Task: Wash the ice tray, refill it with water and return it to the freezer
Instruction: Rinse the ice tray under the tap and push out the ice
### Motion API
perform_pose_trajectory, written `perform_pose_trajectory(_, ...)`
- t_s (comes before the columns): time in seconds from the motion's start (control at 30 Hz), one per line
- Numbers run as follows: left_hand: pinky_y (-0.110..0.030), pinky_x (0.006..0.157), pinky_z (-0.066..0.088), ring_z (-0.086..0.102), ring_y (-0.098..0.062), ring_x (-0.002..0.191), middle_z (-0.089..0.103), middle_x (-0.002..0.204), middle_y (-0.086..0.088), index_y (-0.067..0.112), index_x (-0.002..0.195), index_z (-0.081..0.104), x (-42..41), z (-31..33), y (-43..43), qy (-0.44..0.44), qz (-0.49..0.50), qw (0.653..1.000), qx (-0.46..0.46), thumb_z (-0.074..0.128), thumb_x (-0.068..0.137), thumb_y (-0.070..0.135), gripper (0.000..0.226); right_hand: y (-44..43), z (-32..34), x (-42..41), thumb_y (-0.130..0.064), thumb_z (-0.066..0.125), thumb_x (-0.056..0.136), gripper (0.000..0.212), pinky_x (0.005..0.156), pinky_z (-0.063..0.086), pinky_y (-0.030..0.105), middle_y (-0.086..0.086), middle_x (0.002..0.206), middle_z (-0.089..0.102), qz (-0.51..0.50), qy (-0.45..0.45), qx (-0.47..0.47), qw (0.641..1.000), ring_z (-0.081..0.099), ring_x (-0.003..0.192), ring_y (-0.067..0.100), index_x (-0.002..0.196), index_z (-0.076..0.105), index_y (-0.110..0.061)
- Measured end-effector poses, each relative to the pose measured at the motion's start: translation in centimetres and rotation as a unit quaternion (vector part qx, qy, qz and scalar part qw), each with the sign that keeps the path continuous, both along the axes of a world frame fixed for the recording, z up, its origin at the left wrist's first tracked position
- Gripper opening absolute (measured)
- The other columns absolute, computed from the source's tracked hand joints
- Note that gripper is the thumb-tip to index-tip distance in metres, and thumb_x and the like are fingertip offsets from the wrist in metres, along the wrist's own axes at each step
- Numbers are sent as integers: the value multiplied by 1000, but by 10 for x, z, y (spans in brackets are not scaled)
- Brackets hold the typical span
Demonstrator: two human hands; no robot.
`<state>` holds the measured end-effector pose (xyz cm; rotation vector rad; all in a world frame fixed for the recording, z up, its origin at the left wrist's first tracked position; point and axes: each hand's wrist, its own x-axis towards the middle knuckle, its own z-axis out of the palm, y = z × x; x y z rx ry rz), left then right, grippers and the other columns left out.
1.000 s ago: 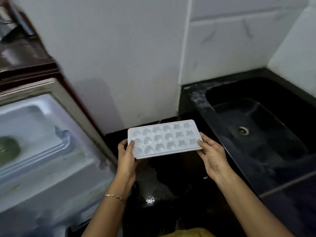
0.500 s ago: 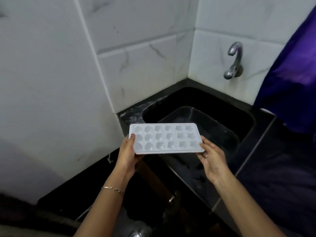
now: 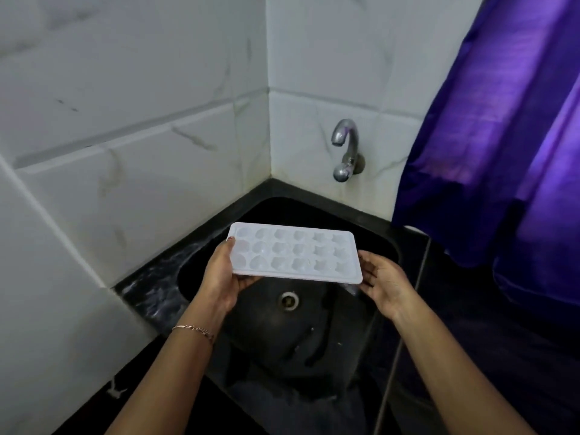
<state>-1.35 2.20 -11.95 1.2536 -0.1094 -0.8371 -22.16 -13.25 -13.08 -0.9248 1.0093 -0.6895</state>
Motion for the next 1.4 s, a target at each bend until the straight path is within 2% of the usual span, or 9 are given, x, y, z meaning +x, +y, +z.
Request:
perform_pose_trajectory(0.17, -38, 67, 54, 67, -23, 89, 71, 96, -5, 19, 104, 61, 33, 0, -64, 4, -49, 999, 12, 44, 100, 40, 27, -85, 25, 44, -16, 55, 95, 26, 73, 52, 26, 8, 111, 67, -29, 62, -68, 995, 66, 96, 17, 119, 61, -6)
perform_pose_trajectory(0.37, -44, 81, 55, 68, -24, 91, 73, 95, -4, 18, 101, 64, 64, -8, -124, 19, -100, 994, 31, 42, 99, 48, 37, -165, 32, 105, -16, 49, 96, 34, 72, 49, 23, 6, 106, 57, 17, 136, -101, 986, 61, 104, 21, 124, 53, 2)
perform_pose_trajectory(0.5, -42, 74, 55, 68, -24, 88, 73, 93, -5, 17, 102, 64, 78, -19, -156, 31, -129, 990, 39, 41, 100, 46, 37, -196, 27, 131, -38, 48, 99, 52, 95, 51, 33, 10, 124, 56, 34, 191, -112, 975, 58, 115, 22, 137, 39, -5)
perform_pose_trajectory(0.63, -42, 75, 55, 69, -24, 90, 74, 92, -4, 17, 103, 64, 86, -30, -179, 39, -151, 987, 44, 39, 101, 45, 37, -218, 25, 145, -39, 46, 100, 51, 82, 53, 29, 9, 132, 53, 27, 147, -80, 986, 59, 113, 23, 137, 41, -4)
perform_pose_trajectory(0.77, -39, 70, 54, 68, -23, 87, 73, 93, -4, 18, 101, 64, 91, -35, -198, 35, -168, 984, 49, 38, 102, 43, 36, -230, 22, 152, -31, 42, 103, 43, 90, 53, 33, 12, 119, 61, 32, 40, -23, 998, 65, 103, 25, 135, 44, -2)
perform_pose_trajectory(0.9, -38, 67, 54, 69, -23, 89, 73, 97, -5, 18, 103, 64, 92, -40, -211, 37, -184, 981, 54, 38, 102, 42, 36, -237, 21, 154, -28, 50, 100, 48, 84, 56, 32, 17, 116, 63, 19, -26, 9, 999, 69, 94, 26, 138, 42, 0)
perform_pose_trajectory(1.13, -43, 78, 56, 68, -26, 93, 73, 100, -7, 17, 103, 64, 84, -43, -222, 42, -203, 977, 53, 39, 102, 41, 35, -249, 20, 155, -27, 66, 91, 43, 83, 58, 35, 20, 108, 66, 16, 1, 19, 1000, 69, 93, 30, 121, 51, 0)
perform_pose_trajectory(1.27, -41, 75, 56, 69, -23, 86, 76, 85, -2, 18, 98, 65, 77, -43, -225, 38, -212, 975, 47, 38, 102, 41, 36, -250, 21, 155, -30, 66, 90, 41, 84, 57, 34, 18, 103, 68, 17, 31, 5, 999, 70, 91, 29, 117, 52, -2)
perform_pose_trajectory(1.4, -40, 74, 57, 69, -24, 87, 74, 93, -5, 17, 101, 65, 72, -41, -226, 36, -213, 975, 48, 39, 102, 41, 36, -249, 23, 156, -29, 66, 90, 42, 83, 57, 32, 17, 100, 68, 11, 47, -4, 999, 70, 86, 27, 118, 52, -2)
